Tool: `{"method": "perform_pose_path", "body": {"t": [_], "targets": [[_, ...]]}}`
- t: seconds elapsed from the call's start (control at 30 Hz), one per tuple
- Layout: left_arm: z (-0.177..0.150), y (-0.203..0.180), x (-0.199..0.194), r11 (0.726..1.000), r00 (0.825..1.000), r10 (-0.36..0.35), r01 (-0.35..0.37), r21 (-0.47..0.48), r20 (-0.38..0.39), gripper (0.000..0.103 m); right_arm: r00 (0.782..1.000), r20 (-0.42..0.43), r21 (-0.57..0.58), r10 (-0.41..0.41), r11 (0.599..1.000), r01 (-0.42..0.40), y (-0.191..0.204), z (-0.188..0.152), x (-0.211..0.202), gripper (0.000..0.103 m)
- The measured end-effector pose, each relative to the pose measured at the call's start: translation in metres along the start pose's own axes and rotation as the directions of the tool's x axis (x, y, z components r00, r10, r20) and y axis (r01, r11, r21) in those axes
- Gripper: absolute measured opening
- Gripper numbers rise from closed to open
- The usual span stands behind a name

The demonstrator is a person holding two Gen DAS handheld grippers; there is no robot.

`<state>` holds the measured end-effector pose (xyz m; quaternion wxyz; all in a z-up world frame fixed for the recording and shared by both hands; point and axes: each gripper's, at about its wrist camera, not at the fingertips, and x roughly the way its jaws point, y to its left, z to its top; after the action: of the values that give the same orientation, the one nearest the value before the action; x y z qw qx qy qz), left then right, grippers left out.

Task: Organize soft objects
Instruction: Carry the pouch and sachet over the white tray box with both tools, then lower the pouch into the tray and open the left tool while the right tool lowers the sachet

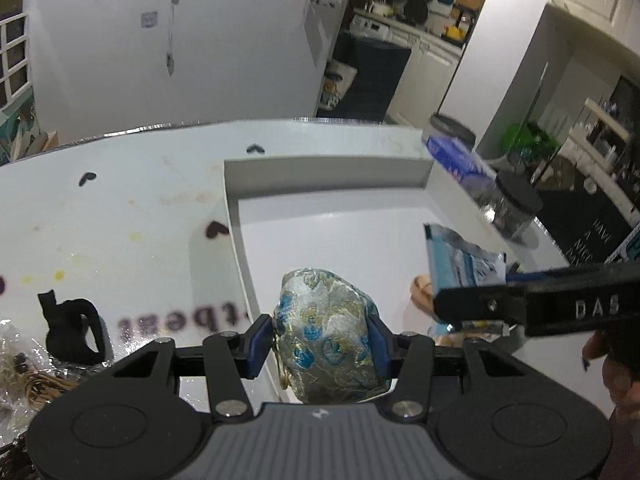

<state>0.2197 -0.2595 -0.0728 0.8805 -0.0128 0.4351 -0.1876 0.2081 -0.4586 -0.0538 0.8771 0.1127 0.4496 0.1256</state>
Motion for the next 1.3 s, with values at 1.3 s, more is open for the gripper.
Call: {"method": "perform_pose_path", "body": {"t": [1.3], "targets": [[0.005,-0.004,0.021,0.998,1.0,-0.009,0.01,0.061,-0.016,0.061,0.968,-0.232,0.005,0.099,0.995,-0.101,-0.038,0.001,0.069,0.089]]}}
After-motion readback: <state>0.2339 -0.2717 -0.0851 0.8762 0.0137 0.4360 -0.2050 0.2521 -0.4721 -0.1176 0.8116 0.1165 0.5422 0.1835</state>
